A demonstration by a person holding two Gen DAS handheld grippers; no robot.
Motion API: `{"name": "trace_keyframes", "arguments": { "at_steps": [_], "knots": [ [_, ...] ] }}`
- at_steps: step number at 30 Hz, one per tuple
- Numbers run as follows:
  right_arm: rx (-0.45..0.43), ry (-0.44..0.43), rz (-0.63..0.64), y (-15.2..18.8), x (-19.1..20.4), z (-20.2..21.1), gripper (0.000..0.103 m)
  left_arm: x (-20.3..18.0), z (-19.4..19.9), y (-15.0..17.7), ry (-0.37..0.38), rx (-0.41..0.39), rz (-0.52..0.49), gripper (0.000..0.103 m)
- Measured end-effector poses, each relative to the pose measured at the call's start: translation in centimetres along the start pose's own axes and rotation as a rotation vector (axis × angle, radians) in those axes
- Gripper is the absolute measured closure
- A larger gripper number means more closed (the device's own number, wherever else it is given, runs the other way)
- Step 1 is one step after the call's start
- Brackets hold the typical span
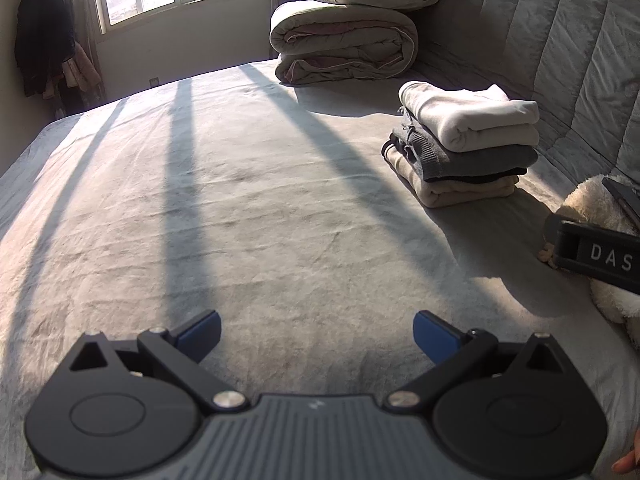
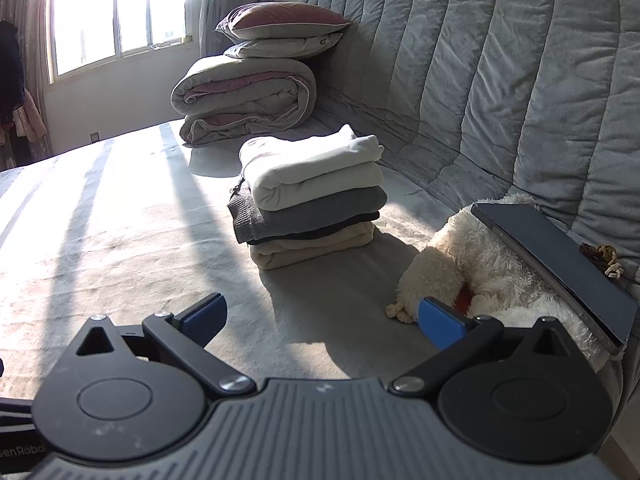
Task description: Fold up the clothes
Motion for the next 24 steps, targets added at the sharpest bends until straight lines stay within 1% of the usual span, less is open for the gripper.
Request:
{"name": "trace_keyframes", "arguments": {
  "at_steps": [4,7,11,15,16,19,22,24],
  "knots": [
    [0.000,0.011,0.010,0.4,0.1,0.1,0.000,0.8,0.3,0.5,0.022,-0.004,0.004,0.001],
    [-0.021,0.049,0.024,0.8,0.2,0.2,0.000,1.8,0.6,1.1,0.054,-0.012,0.006,0.001],
    [-0.031,0.077,0.056,1.6,1.2,0.1,0.000,3.8,0.8,1.9,0.073,-0.037,0.014,0.001],
    [-0.023,0.079,0.073,2.2,2.6,0.0,0.000,5.7,-0.1,2.1,0.108,-0.017,0.058,0.001],
    [-0.024,0.081,0.071,2.2,3.0,0.0,0.000,6.0,-0.3,2.0,0.122,-0.006,0.086,0.001],
    [-0.025,0.097,0.057,2.0,3.9,0.2,0.000,6.4,-0.3,1.9,0.174,-0.003,0.123,0.001],
    [-0.019,0.103,0.046,1.7,4.7,0.6,0.000,6.9,-0.3,1.8,0.194,-0.004,0.168,0.001],
    [-0.024,0.105,0.034,1.5,5.0,0.8,0.000,6.9,-0.4,1.7,0.198,-0.002,0.172,0.001]
  ]
}}
Point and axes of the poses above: each gripper's, at about its wrist camera, not at the fingertips, and z roughly against the way its jaws point, x to its left, y to its underside, the point moved 8 cm from there along -z, roughly the way its jaws point, and after that the axes turned 4 degrees about x, right-handed, at the moved point
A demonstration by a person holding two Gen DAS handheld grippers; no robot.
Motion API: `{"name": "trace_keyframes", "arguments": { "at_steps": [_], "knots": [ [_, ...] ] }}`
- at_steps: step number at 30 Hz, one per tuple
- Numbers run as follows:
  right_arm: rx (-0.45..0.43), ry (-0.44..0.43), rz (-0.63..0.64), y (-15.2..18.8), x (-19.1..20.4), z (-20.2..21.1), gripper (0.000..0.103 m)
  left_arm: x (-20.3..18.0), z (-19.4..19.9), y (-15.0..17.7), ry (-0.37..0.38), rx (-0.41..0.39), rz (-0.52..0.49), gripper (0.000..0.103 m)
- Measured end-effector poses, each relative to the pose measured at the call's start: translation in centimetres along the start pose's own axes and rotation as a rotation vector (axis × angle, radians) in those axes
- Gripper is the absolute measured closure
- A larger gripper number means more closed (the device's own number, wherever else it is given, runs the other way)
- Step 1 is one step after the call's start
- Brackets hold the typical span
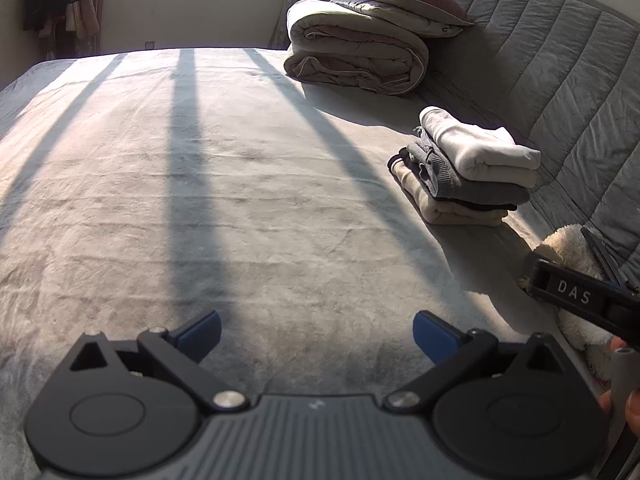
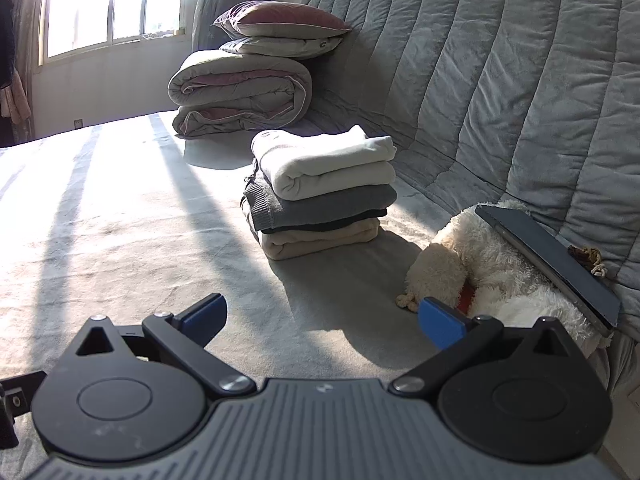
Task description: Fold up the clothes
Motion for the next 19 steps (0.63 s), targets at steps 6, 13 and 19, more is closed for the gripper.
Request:
{"name": "trace_keyframes", "arguments": {
  "at_steps": [6,13,19],
  "knots": [
    [-0.018,-0.001,-0.031,-1.1,0.6,0.1,0.000,-0.1,-0.1,0.0,0.008,0.004,-0.001,0.001],
    [-0.024,-0.024,-0.029,-1.5,1.8,0.4,0.000,0.3,0.1,0.1,-0.015,0.001,-0.011,0.001],
    [-0.024,-0.040,0.005,-1.3,3.0,0.4,0.000,1.1,0.5,0.3,-0.035,-0.007,-0.010,0.001]
  ]
}}
Point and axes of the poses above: each gripper's, at about its wrist camera, not at the fingertips, and z roughly against the way its jaws point, x to its left, y to its underside, the point moved 8 cm from there along -z, roughly the way its jaws point, and after that the axes turned 4 degrees about x, right-handed, at the moved point
